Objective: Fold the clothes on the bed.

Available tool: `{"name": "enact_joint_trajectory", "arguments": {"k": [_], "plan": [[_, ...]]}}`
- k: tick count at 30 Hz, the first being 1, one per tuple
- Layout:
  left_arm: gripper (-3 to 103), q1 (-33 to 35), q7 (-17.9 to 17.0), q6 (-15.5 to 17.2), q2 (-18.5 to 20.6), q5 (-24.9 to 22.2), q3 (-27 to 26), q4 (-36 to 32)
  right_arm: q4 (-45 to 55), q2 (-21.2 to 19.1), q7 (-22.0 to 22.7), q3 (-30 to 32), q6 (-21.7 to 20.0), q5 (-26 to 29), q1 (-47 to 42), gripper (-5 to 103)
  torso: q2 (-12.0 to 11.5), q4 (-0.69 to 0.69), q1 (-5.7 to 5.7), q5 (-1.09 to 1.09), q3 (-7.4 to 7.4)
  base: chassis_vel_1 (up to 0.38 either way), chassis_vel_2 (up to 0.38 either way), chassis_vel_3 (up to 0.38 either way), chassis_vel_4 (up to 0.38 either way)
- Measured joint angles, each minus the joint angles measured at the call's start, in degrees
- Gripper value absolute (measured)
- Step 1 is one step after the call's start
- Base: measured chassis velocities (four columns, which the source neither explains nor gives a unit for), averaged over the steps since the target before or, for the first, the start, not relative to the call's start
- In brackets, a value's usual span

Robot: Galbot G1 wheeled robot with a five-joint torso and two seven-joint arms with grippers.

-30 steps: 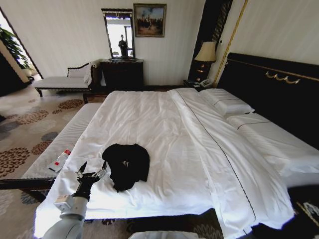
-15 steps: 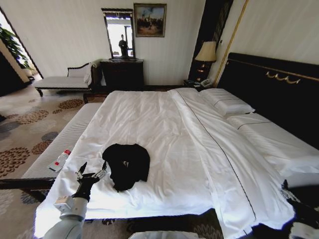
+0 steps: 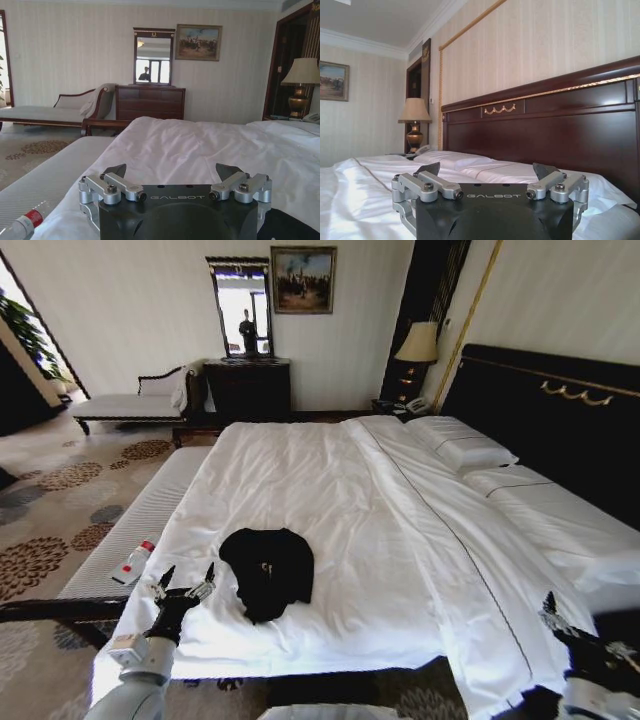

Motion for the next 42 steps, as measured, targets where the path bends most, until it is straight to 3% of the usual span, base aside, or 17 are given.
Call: {"name": "enact_joint_trajectory", "arguments": {"k": [9, 12, 19, 27, 42], "plan": [[100, 0.1, 0.0, -0.2, -0.6, 0.7, 0.2, 0.6, 5.2, 3.8, -0.6, -6.2, 0.2, -2.4, -2.2, 100, 0.0, 0.01, 0.00, -0.07, -0.01, 0.106, 0.127, -0.100, -0.114], [100, 0.4, 0.1, -0.3, -1.0, 0.9, 0.4, 0.8, 6.6, 7.3, -1.0, -11.0, 0.9, -6.2, -3.0, 100, 0.0, 0.00, 0.00, 0.05, 0.00, -0.013, -0.019, 0.007, 0.009], [100, 1.5, 0.7, -1.9, -1.6, 3.3, 0.6, 1.7, 7.5, 10.0, -4.4, -15.9, 4.0, -11.9, -4.1, 100, 0.0, 0.01, 0.00, -0.01, 0.01, -0.027, -0.026, 0.013, 0.009], [100, 1.1, 0.7, -2.0, -1.9, 3.3, 0.6, 2.2, 7.8, 9.6, -4.3, -16.6, 3.9, -13.3, -4.2, 100, 0.0, 0.00, -0.02, -0.02, -0.01, -0.027, 0.045, 0.025, -0.041], [100, 0.2, 0.3, -1.6, -1.3, 2.4, 0.7, 2.7, 8.9, 9.2, -5.2, -16.7, 2.2, -9.4, -4.6, 100, 0.0, 0.00, 0.06, 0.00, 0.02, -0.119, 0.097, 0.105, -0.096]]}}
